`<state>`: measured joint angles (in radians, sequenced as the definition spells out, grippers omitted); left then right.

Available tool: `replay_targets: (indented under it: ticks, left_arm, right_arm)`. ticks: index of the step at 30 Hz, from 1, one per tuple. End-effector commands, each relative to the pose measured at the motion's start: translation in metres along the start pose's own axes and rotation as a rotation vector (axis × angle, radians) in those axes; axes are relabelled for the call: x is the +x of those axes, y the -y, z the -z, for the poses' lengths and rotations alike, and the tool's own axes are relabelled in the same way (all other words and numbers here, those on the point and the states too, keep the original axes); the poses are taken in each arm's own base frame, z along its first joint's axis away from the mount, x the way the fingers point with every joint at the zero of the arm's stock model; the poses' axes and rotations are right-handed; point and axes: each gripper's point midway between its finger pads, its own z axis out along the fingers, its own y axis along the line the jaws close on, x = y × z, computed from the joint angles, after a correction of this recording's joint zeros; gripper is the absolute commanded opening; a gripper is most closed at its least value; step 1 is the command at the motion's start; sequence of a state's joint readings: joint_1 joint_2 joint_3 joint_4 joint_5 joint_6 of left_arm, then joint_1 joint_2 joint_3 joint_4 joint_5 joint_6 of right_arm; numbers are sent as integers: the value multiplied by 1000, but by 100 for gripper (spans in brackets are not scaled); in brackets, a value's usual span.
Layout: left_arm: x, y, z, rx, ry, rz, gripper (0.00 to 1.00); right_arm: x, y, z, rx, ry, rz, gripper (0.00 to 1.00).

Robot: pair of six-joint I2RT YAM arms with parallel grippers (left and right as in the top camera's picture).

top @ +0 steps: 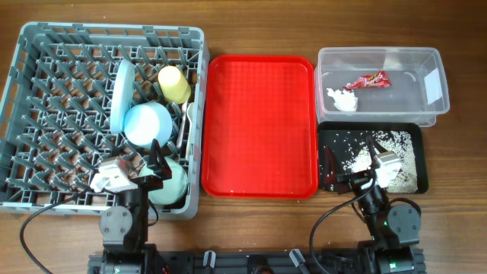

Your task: Sort waste into correct bins and load items into the dishwasher rack

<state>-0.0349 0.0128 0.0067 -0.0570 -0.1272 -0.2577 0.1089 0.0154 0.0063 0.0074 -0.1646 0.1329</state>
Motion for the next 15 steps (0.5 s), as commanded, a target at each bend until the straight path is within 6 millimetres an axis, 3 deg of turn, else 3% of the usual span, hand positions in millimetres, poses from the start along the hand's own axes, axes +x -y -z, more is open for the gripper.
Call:
replay_targets:
  ticks: [1,5,15]
  left_arm:
    - [-2,-3,1,-18,12,-41,100]
    - [-2,-2,1,-16,10,-61,100]
    - [3,8,1,46,-7,-367,100]
  right_arm:
    - [-3,-5,1,-24,12,-5,100]
    - [-3,-5,1,-24,12,-4,100]
    - [-3,-5,1,-24,12,-5,100]
